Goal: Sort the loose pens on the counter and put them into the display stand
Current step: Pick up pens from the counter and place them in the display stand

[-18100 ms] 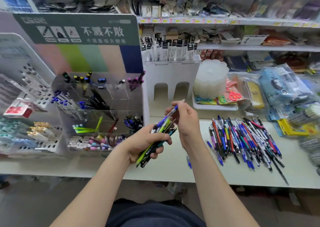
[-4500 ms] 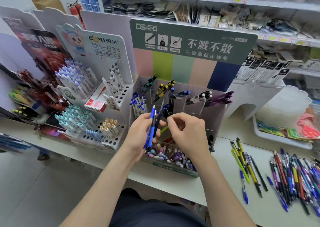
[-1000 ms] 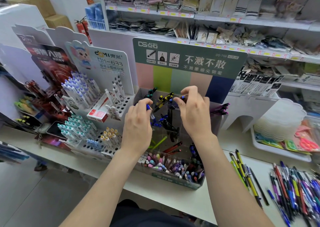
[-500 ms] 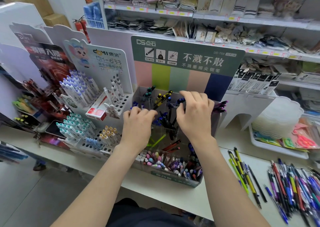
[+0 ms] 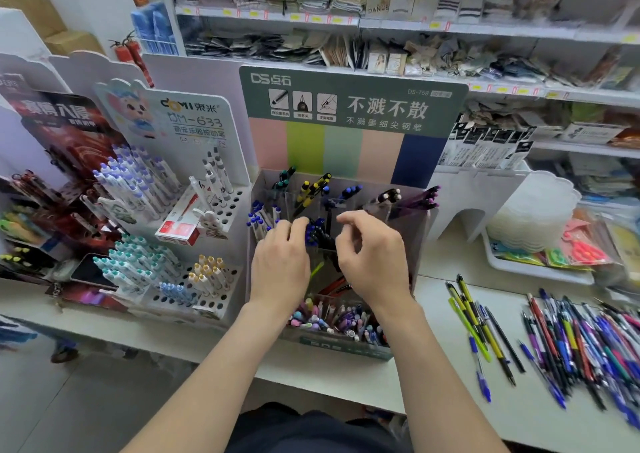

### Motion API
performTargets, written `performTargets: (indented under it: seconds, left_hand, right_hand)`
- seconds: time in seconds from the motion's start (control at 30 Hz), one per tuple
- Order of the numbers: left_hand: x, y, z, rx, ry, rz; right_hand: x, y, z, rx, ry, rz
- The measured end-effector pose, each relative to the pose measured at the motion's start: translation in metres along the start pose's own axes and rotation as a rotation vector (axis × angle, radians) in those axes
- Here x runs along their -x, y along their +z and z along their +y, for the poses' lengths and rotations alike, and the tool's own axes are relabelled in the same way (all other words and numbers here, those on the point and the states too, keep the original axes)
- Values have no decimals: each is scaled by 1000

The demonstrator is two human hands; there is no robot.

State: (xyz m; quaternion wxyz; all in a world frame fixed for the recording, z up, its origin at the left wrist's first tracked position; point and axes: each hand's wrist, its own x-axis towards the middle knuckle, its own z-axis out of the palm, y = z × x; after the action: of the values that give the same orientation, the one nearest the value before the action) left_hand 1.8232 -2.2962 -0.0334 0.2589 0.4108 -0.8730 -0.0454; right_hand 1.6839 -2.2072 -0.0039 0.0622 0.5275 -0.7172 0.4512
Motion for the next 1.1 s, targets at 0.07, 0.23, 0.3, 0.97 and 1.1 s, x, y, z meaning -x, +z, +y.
performTargets:
  seconds: [0.07, 0.23, 0.3, 0.97, 1.1]
  left_hand:
    - [5, -4, 3, 119, 14, 60]
    - [20, -11, 28, 506, 101, -229]
    - [27, -9, 43, 620, 161, -426]
    - [74, 163, 224, 250, 36, -1124]
    - [92, 205, 263, 244, -190, -1171]
  right_hand:
    - [8, -2, -2, -22, 69, -102]
    - [37, -35, 2, -106, 333, -27]
    - [51, -53, 9, -97, 442, 34]
    - [202, -148, 260, 366, 1046, -359]
    - [202, -154, 295, 403, 925, -450]
